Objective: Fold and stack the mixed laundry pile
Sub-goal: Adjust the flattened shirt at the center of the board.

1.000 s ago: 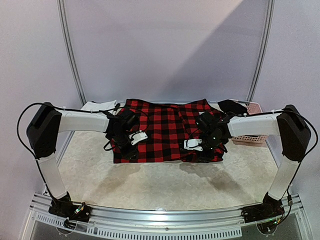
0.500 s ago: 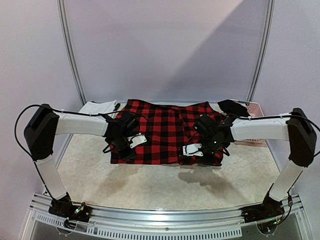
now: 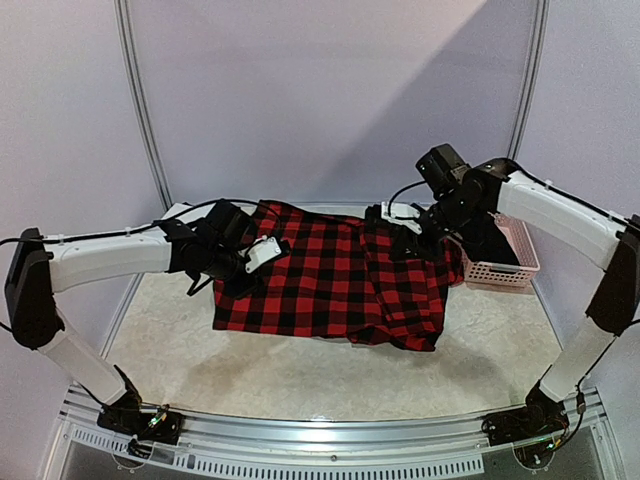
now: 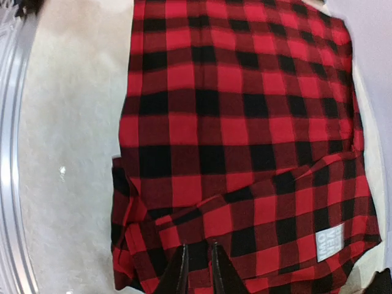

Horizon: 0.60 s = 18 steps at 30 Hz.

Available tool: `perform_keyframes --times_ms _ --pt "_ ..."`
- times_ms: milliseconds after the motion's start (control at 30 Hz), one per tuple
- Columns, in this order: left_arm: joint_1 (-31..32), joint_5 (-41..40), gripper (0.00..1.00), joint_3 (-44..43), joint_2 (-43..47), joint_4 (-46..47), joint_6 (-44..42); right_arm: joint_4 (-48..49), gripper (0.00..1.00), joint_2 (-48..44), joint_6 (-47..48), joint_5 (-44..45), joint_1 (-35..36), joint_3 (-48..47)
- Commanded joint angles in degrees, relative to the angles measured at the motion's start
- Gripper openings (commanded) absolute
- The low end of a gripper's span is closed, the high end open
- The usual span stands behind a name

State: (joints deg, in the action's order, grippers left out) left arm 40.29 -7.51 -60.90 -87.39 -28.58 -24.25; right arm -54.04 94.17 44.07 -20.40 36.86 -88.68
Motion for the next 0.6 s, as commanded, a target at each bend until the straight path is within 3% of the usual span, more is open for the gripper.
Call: perform_keyframes --times_ms 0,100,267,433,567 --pt "1.7 4.4 0.52 1.5 -0.8 -3.2 -2.6 1.5 0.19 1.2 -1.8 0.0 4.0 9.5" --pt "1.7 3.5 0.5 2.2 -1.3 -6.0 -5.8 4.7 0.32 -3.0 -2.0 3.2 7.2 17.8" --pt "1.6 2.0 0.48 2.5 -5.9 -9.6 -9.0 7.4 0.45 -6.9 -1.3 8.6 7.6 26.7" --pt "2.2 -3.0 0.49 1.8 -10.3 -9.8 -9.3 12.2 0.51 -6.8 -0.8 13.4 8.0 32.1" --pt "2.2 -2.1 0.52 2.9 -11.6 -9.6 -9.8 15.5 0.56 -5.1 -1.0 15.5 8.5 34.3"
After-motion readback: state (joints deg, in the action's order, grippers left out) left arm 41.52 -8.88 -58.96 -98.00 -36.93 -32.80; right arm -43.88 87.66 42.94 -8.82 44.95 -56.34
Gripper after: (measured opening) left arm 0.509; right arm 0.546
